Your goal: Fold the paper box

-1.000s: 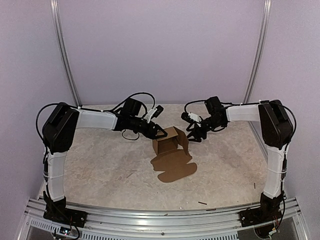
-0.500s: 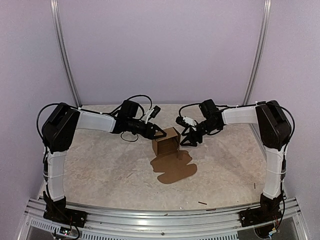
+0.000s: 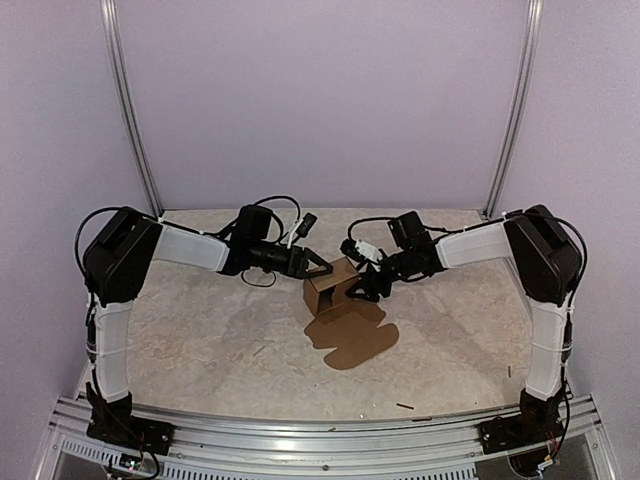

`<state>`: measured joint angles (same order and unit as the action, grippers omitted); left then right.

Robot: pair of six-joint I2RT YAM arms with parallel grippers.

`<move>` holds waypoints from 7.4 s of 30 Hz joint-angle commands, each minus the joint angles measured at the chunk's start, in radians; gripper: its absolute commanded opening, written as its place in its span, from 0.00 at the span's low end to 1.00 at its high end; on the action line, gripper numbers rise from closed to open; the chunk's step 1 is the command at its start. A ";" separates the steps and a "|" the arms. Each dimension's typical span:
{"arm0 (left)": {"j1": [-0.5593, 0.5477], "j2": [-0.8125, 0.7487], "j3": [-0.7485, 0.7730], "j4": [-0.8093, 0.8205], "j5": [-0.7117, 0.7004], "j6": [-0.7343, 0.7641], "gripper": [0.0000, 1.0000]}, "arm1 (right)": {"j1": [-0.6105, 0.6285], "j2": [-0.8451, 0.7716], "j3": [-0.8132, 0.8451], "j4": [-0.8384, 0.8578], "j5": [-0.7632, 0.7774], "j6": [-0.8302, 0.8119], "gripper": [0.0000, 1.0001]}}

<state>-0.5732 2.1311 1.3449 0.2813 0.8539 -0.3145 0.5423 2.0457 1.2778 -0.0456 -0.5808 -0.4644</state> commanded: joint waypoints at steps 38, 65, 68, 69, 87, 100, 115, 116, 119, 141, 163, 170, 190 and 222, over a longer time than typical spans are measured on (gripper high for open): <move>0.186 0.048 -0.354 0.814 0.057 -0.642 0.58 | 0.061 -0.007 0.045 0.114 0.197 0.301 0.11; -0.006 0.144 -0.057 0.232 -0.112 -0.336 0.51 | 0.070 0.168 0.238 0.018 0.335 0.427 0.07; -0.027 0.164 -0.015 0.229 -0.101 -0.354 0.51 | 0.074 0.209 0.286 -0.010 0.376 0.479 0.09; -0.035 0.167 -0.003 0.228 -0.102 -0.359 0.51 | 0.074 0.224 0.302 -0.022 0.387 0.508 0.09; 0.044 0.142 -0.084 0.171 -0.161 -0.366 0.50 | -0.045 0.172 0.210 -0.088 -0.053 0.423 0.11; 0.113 0.050 -0.203 0.168 -0.154 -0.299 0.50 | -0.017 -0.052 0.269 -0.723 0.251 -0.035 0.02; 0.104 0.051 -0.216 0.154 -0.139 -0.301 0.51 | 0.254 -0.063 0.269 -1.112 0.776 -0.109 0.17; 0.104 0.050 -0.220 0.157 -0.139 -0.300 0.50 | 0.254 -0.062 0.283 -1.117 0.737 -0.107 0.19; 0.104 0.051 -0.232 0.177 -0.133 -0.310 0.51 | 0.254 -0.080 0.276 -1.076 0.636 -0.119 0.28; 0.119 0.015 -0.323 0.231 -0.136 -0.317 0.51 | 0.262 -0.085 0.153 -0.821 0.574 -0.098 0.38; 0.133 0.056 -0.326 0.299 -0.091 -0.340 0.50 | 0.284 0.014 0.200 -0.823 0.589 -0.065 0.30; 0.133 0.072 -0.326 0.318 -0.079 -0.354 0.50 | 0.283 0.004 0.197 -0.792 0.585 -0.051 0.17; -0.020 0.162 -0.257 0.328 -0.111 -0.424 0.49 | 0.279 -0.145 0.133 -0.502 0.719 -0.074 0.03; -0.071 0.227 -0.169 0.404 -0.046 -0.506 0.46 | 0.240 0.034 0.164 -0.259 0.962 -0.028 0.15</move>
<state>-0.6193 2.3199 1.2205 0.7334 0.7574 -0.8310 0.8070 2.0060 1.4223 -0.3149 0.3035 -0.5301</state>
